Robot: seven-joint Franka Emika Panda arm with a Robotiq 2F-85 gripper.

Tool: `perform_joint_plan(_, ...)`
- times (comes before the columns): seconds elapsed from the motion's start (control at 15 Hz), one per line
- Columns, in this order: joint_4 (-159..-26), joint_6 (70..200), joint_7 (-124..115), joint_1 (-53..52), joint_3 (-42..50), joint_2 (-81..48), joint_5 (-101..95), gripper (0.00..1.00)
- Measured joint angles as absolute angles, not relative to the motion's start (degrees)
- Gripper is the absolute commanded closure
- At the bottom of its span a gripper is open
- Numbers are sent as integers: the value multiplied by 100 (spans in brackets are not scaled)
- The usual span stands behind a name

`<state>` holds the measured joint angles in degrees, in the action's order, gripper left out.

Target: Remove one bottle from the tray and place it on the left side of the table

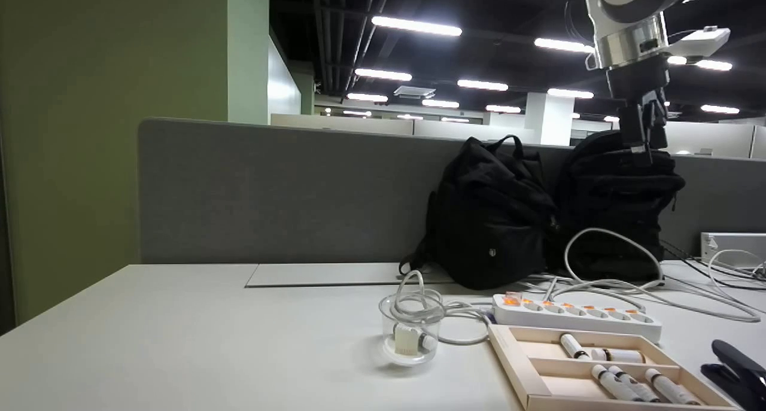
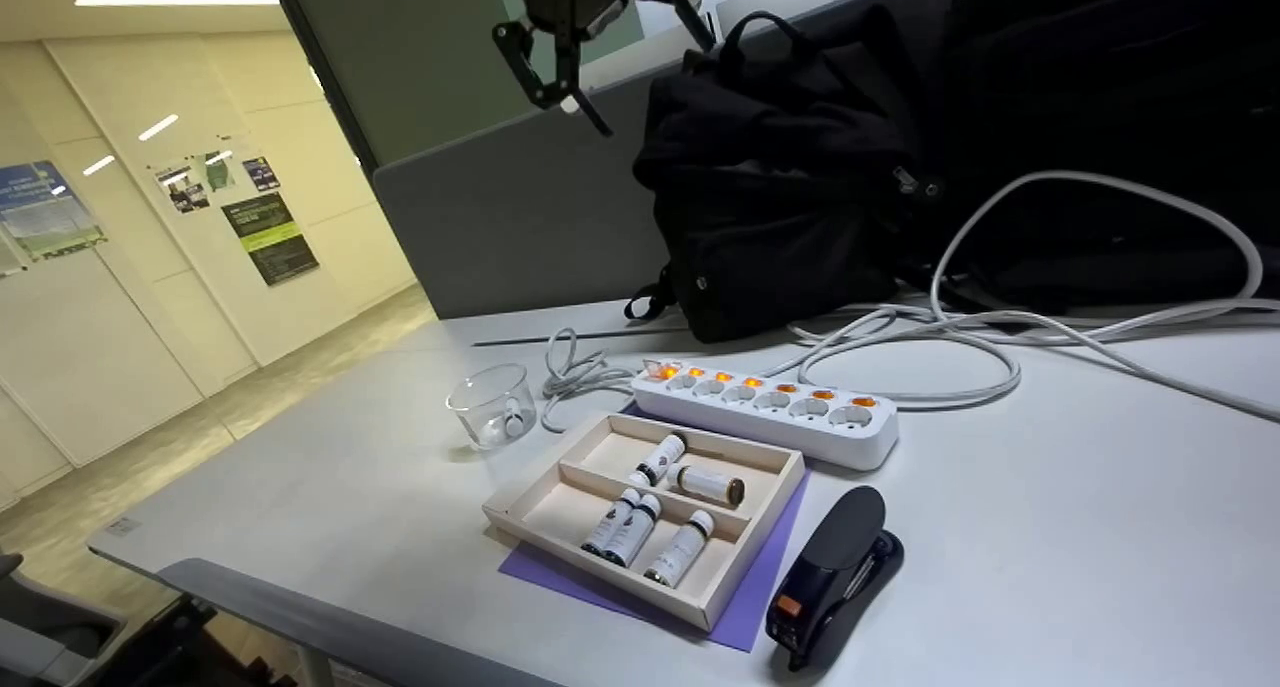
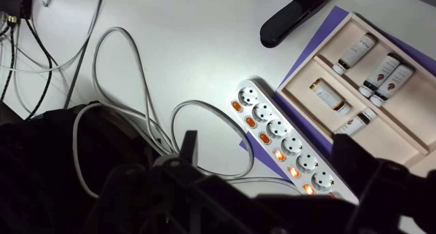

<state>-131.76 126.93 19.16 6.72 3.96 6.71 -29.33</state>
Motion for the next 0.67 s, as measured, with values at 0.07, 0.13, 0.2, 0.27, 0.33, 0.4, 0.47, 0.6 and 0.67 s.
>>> perform_joint_plan(0.07,-13149,12663,1916,671,389,671,-2935,0)
perform_joint_plan(0.13,-13133,12640,1916,671,384,678,-2935,0)
perform_joint_plan(0.2,-13131,12630,1916,671,382,688,-2935,0)
perform_joint_plan(0.27,-13133,12630,1917,667,384,688,-2931,0)
perform_joint_plan(0.33,-13148,12625,2022,655,388,667,-2928,0)
perform_joint_plan(0.4,-13180,12639,2272,637,399,612,-2906,0)
perform_joint_plan(0.47,-13234,12725,2585,624,418,521,-2862,0)
perform_joint_plan(0.6,-13437,13097,3206,623,478,268,-2790,0)
perform_joint_plan(0.67,-13583,13352,3523,630,522,132,-2768,0)
